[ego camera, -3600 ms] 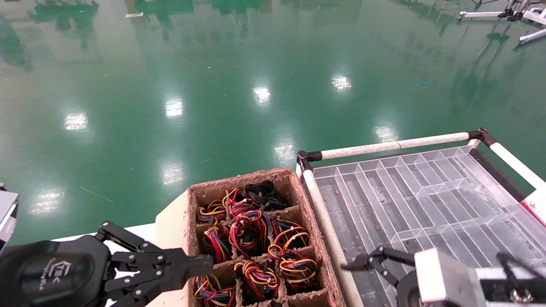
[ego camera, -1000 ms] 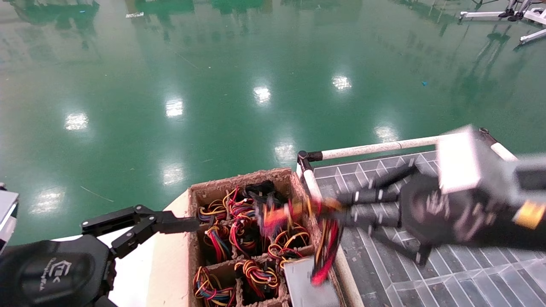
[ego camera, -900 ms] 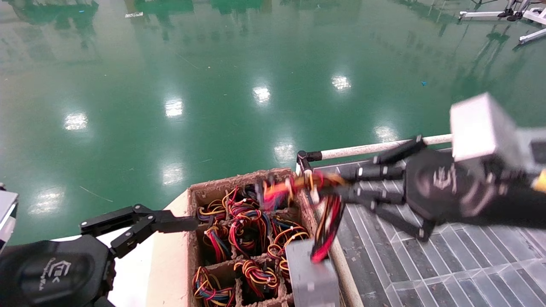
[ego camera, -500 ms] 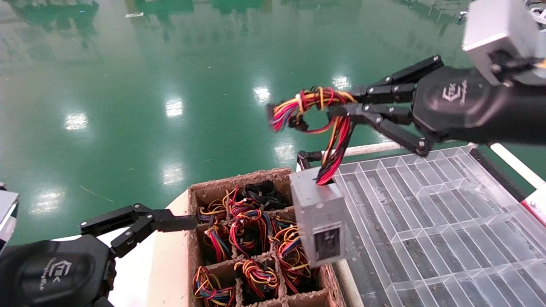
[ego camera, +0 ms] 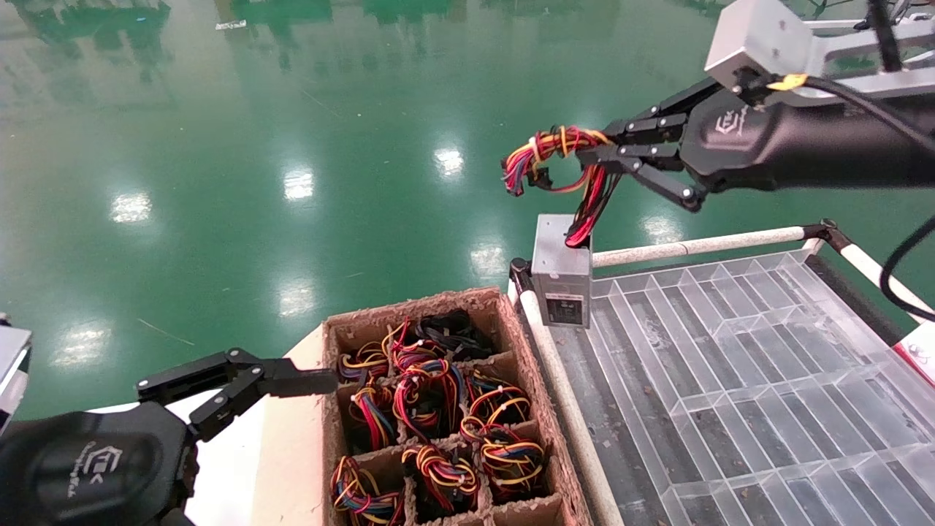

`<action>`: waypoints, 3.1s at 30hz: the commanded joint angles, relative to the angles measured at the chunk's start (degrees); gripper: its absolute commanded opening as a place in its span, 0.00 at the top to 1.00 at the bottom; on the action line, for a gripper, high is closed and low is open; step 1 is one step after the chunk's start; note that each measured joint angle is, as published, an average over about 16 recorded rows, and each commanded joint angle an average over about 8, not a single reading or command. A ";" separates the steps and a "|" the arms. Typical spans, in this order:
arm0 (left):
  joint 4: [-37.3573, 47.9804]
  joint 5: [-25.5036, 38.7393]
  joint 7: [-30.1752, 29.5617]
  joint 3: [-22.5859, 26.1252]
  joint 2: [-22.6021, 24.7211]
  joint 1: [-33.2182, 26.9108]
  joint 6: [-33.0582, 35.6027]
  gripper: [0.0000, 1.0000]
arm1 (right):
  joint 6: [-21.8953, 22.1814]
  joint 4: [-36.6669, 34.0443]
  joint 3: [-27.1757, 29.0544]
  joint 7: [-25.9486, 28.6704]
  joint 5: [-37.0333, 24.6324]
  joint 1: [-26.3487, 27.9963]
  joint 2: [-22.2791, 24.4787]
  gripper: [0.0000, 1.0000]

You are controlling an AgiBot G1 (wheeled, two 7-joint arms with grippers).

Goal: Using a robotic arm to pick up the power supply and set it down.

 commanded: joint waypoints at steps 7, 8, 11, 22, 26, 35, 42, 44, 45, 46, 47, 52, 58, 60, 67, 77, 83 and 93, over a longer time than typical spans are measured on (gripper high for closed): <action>0.00 -0.01 0.01 0.02 -0.01 0.00 -0.01 0.00 | 2.22 -8.76 -2.04 -7.77 -4.52 1.53 -3.93 1.00; 0.00 -0.01 0.01 0.02 -0.01 0.00 -0.01 0.00 | 2.41 -9.52 -2.22 -8.57 -4.83 1.57 -4.28 1.00; 0.00 -0.02 0.01 0.03 -0.01 -0.01 -0.01 0.00 | 3.04 -11.52 -2.71 -10.96 -5.68 1.49 -5.23 1.00; 0.00 -0.04 0.03 0.06 -0.02 -0.01 -0.02 0.00 | 5.63 -17.61 -3.67 -18.98 -7.25 1.09 -8.94 1.00; 0.00 -0.04 0.03 0.07 -0.03 -0.01 -0.03 0.00 | 6.10 -20.13 -3.87 -21.58 -7.26 1.21 -10.71 1.00; 0.00 -0.06 0.04 0.09 -0.04 -0.02 -0.04 0.00 | 9.24 -27.66 -4.13 -26.58 -7.83 1.62 -14.64 1.00; 0.00 -0.07 0.05 0.10 -0.04 -0.02 -0.04 0.00 | 12.23 -34.36 -3.60 -30.32 -7.35 1.77 -17.21 1.00; 0.00 -0.07 0.05 0.11 -0.04 -0.02 -0.05 0.00 | 12.87 -36.28 -3.45 -31.49 -7.17 1.92 -17.92 1.00; 0.00 -0.08 0.06 0.11 -0.04 -0.03 -0.05 0.00 | 13.18 -37.26 -3.38 -32.11 -7.09 2.02 -18.26 1.00; 0.00 -0.08 0.06 0.11 -0.05 -0.03 -0.05 0.00 | 13.50 -38.25 -3.29 -32.72 -6.98 2.11 -18.58 1.00; 0.00 -0.08 0.06 0.11 -0.05 -0.03 -0.05 0.00 | 13.82 -39.19 -3.20 -33.30 -6.87 2.19 -18.88 1.00; 0.00 -0.09 0.06 0.13 -0.05 -0.03 -0.05 0.00 | 15.69 -43.82 -2.56 -36.28 -6.10 2.45 -20.10 1.00; 0.00 -0.10 0.07 0.14 -0.06 -0.03 -0.06 0.00 | 18.57 -48.31 -1.54 -39.58 -4.85 2.28 -20.88 1.00; 0.00 -0.10 0.07 0.15 -0.06 -0.03 -0.06 0.00 | 19.54 -49.48 -1.20 -40.53 -4.42 2.15 -20.99 1.00; 0.00 -0.11 0.08 0.16 -0.07 -0.04 -0.07 0.00 | 21.54 -52.47 -0.51 -43.17 -3.54 1.59 -21.03 0.98; 0.02 -0.12 0.09 0.17 -0.08 -0.02 -0.09 0.00 | 22.26 -54.48 -0.32 -44.45 -3.23 1.42 -21.04 0.00; 0.02 -0.13 0.09 0.17 -0.08 -0.02 -0.10 0.00 | 22.18 -54.43 -0.35 -44.44 -3.30 1.39 -21.01 0.00; 0.02 -0.13 0.09 0.17 -0.08 -0.03 -0.09 0.00 | 22.01 -54.07 -0.42 -44.34 -3.44 1.39 -20.98 0.00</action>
